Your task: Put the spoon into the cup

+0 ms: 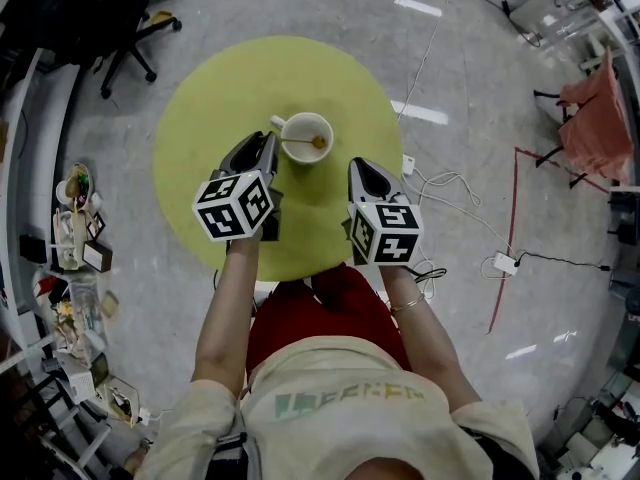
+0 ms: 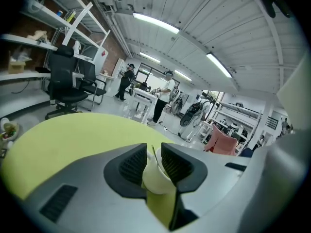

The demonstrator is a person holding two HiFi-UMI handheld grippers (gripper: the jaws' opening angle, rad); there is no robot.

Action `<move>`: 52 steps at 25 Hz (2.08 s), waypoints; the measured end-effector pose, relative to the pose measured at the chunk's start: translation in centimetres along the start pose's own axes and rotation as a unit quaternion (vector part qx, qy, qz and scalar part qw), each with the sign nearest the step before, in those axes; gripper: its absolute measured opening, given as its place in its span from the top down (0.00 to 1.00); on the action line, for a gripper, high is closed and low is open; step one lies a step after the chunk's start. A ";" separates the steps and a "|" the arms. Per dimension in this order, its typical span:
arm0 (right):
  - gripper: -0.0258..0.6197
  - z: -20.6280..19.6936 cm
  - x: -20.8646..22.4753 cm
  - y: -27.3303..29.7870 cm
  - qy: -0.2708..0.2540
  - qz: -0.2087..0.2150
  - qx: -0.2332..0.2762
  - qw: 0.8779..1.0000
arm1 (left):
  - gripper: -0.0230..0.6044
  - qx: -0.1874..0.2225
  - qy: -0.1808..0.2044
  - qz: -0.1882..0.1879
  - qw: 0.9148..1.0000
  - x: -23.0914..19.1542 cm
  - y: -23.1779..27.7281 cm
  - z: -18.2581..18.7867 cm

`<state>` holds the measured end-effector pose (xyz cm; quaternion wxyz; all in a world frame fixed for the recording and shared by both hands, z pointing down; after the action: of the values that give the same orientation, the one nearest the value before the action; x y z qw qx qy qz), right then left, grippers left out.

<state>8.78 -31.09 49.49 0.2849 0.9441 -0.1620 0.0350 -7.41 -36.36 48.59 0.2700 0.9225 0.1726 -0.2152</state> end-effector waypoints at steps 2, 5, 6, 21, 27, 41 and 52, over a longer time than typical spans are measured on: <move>0.90 -0.1 -0.2 -0.2 0.001 -0.001 0.002 1.000 | 0.83 0.002 -0.001 -0.002 1.000 0.0 -0.5 0.0; 0.90 -0.3 -0.7 -0.7 0.000 -0.003 0.004 1.000 | 0.83 0.003 0.000 0.001 1.000 -0.1 -1.3 -0.2; 0.90 -0.3 -0.8 -0.9 0.000 -0.003 0.005 1.000 | 0.83 0.003 0.000 0.004 1.000 -0.2 -1.6 -0.3; 0.90 -1.0 -4.4 -4.2 -0.006 -0.007 0.021 1.000 | 0.87 0.002 0.007 0.017 1.000 -1.3 -6.9 -1.3; 0.90 -1.3 -6.0 -5.2 -0.007 -0.009 0.027 1.000 | 0.90 0.002 0.020 0.019 1.000 -1.9 -9.0 -1.6; 0.90 -2.7 -9.3 -8.2 -0.010 -0.017 0.039 0.999 | 0.93 0.006 0.070 0.026 0.997 -2.2 -14.3 -2.8; 0.90 -4.0 -11.4 -11.0 -0.016 -0.028 0.052 0.998 | 0.93 0.007 0.074 0.021 0.997 -3.1 -18.4 -4.6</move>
<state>1.66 -16.93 45.23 0.2338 0.9623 -0.1376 0.0203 -16.65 -19.78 45.79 0.2546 0.9412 0.1710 -0.1416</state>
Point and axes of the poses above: the fingertips, and each gripper's own axes: y forward along the fingers, x to its right, z out of its top, the point moved 1 cm from there along -y, backward along the fingers, and after that the axes turned 5 degrees about -y, right-handed, at the moved point
